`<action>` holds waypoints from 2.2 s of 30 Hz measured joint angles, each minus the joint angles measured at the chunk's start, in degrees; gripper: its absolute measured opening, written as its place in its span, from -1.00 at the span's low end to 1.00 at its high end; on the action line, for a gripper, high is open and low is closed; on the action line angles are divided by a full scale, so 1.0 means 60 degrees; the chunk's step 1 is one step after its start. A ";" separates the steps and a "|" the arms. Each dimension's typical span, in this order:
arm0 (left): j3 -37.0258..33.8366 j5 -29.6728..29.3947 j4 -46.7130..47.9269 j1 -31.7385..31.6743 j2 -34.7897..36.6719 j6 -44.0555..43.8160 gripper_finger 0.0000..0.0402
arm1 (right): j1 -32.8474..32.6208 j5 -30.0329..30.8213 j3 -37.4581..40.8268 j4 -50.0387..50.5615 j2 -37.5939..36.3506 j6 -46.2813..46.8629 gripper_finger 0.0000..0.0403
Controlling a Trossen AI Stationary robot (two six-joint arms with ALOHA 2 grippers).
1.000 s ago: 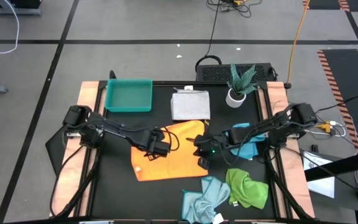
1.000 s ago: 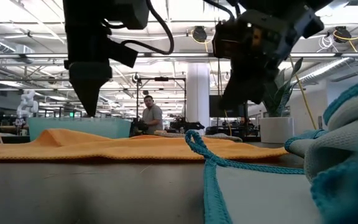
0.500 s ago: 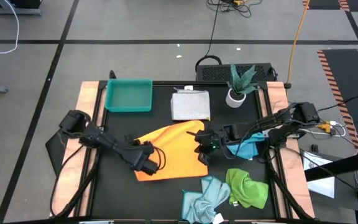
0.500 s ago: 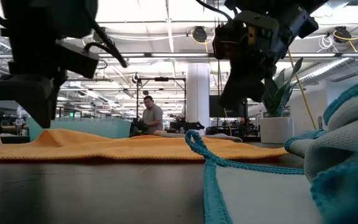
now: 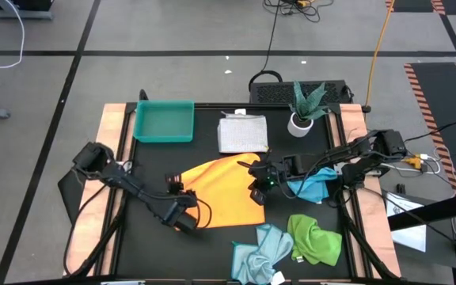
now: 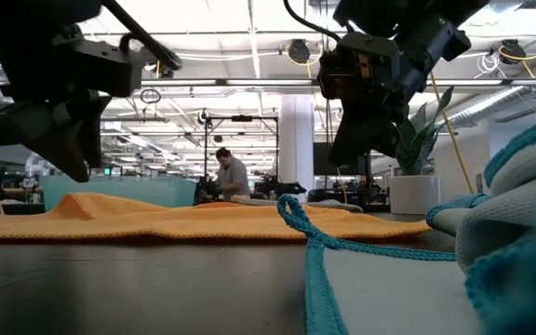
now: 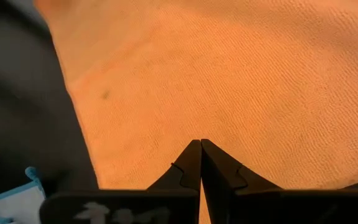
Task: Fold microfiber towels
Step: Fold the orange microfiber towel
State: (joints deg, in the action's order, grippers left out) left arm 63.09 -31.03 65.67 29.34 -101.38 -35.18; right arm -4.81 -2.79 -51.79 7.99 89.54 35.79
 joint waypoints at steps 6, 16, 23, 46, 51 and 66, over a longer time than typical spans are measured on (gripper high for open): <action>0.0000 0.1234 -0.0024 -0.0631 0.0000 -0.0195 -0.30 | -0.0082 0.0213 0.0000 -0.0407 0.0000 -0.0262 -1.00; 0.0004 0.2558 -0.1016 -0.1392 0.0004 0.1579 -0.30 | -0.0089 0.0183 0.0000 -0.1280 -0.0467 -0.1127 -1.00; -0.0055 0.2169 -0.0421 -0.1019 0.0004 0.1856 -0.30 | -0.0068 0.0331 0.0000 -0.1054 -0.1421 -0.1571 -1.00; -0.0811 0.0996 -0.0967 -0.0618 0.0015 0.4243 -0.30 | 0.0038 0.0780 0.0004 -0.0394 -0.1989 -0.2845 -1.00; -0.1198 0.1099 -0.0966 -0.0635 0.0015 0.4416 -0.30 | 0.0038 0.0783 0.0004 -0.0465 -0.1989 -0.2870 -1.00; -0.1228 0.1566 -0.2186 -0.1238 0.0018 0.4427 -0.30 | 0.0034 0.0984 0.0004 -0.0543 -0.1989 -0.2589 -1.00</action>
State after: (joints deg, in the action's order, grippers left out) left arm 55.72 -21.64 52.56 21.91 -101.27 -8.62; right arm -4.60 3.11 -51.77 4.73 77.60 20.25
